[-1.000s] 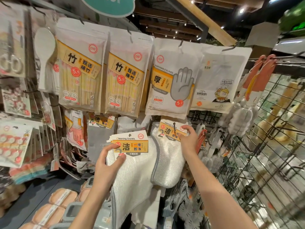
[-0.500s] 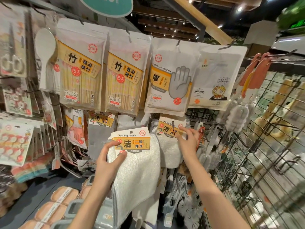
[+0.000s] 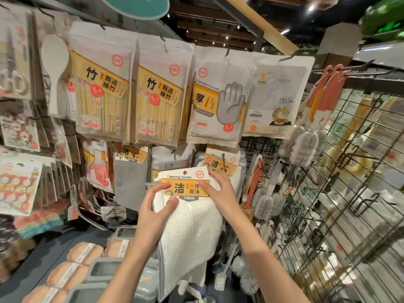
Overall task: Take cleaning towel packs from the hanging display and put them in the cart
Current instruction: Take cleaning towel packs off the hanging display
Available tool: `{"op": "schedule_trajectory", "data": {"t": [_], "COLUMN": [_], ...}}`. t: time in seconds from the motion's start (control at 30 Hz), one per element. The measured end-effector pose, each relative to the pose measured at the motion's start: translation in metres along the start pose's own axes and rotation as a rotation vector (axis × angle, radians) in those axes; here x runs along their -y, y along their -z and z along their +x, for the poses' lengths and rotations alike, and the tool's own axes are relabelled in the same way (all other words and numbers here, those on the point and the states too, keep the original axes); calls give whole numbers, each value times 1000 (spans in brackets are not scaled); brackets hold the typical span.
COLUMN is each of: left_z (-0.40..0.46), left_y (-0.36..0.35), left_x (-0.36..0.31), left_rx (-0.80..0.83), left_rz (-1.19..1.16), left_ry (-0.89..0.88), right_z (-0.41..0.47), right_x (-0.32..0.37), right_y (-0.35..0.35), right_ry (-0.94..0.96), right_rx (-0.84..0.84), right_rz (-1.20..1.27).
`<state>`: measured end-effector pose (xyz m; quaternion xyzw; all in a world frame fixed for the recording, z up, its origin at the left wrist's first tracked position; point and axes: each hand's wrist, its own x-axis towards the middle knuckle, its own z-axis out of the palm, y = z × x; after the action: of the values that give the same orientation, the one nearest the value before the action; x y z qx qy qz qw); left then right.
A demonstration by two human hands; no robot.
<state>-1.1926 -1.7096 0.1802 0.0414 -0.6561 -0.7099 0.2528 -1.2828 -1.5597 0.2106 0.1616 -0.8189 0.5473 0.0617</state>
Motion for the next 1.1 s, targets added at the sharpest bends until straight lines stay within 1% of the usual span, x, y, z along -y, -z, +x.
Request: {"op": "schedule_trajectory", "data": {"t": [0.13, 0.2, 0.4, 0.53, 0.67, 0.77, 0.9, 1.1], "left_z": [-2, -2, 2, 3, 1, 2, 3, 8], "left_y": [-2, -3, -4, -2, 3, 2, 1, 7], "left_x": [0, -2, -2, -3, -5, -4, -4, -6], "left_rx": [-1, 3, -13, 9, 54, 29, -1, 12], "left_rz": [-2, 3, 2, 22, -19, -11, 13, 17], "left_ry": [10, 15, 22, 40, 65, 40, 1, 44], "right_z": [-8, -13, -24, -21, -12, -8, -8, -7], "right_x": [2, 5, 12, 15, 7, 4, 3, -6], "right_y": [0, 1, 6, 14, 25, 27, 29, 38], "right_ry": [15, 15, 19, 29, -9, 2, -19, -34], "right_rx": [-32, -42, -73, -105, -137, -141, -217, -318], "right_rz": [-78, -76, 52, 123, 279, 290, 296, 293]}}
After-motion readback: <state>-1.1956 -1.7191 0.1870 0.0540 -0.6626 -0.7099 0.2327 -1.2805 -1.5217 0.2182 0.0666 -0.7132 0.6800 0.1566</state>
